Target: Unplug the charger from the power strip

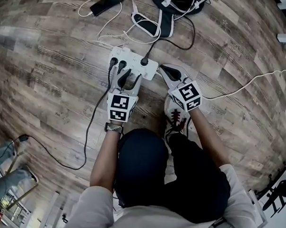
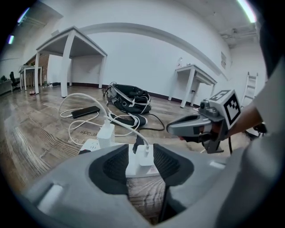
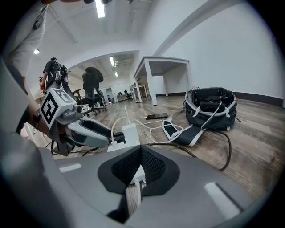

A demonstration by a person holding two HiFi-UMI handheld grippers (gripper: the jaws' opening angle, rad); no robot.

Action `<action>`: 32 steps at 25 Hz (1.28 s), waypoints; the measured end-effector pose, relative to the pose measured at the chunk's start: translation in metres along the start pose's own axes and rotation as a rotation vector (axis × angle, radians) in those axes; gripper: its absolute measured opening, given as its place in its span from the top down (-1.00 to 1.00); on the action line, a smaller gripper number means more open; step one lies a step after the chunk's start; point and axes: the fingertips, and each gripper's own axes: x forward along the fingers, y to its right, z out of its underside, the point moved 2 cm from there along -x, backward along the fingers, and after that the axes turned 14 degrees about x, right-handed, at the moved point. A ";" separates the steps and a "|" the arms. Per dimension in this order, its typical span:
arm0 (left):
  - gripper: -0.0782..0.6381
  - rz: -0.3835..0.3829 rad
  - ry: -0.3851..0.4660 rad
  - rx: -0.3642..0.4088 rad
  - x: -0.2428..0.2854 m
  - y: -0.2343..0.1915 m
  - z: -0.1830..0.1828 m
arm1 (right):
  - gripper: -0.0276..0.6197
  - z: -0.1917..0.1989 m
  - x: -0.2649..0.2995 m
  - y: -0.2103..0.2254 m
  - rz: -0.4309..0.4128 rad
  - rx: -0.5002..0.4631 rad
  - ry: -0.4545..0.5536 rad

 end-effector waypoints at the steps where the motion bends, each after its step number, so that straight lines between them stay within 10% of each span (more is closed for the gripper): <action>1: 0.31 0.005 -0.004 0.009 0.004 0.003 0.004 | 0.91 0.006 0.000 0.002 0.002 0.004 -0.005; 32: 0.38 -0.086 -0.132 0.133 0.052 0.013 0.033 | 0.91 0.058 0.052 0.006 0.013 -0.019 -0.163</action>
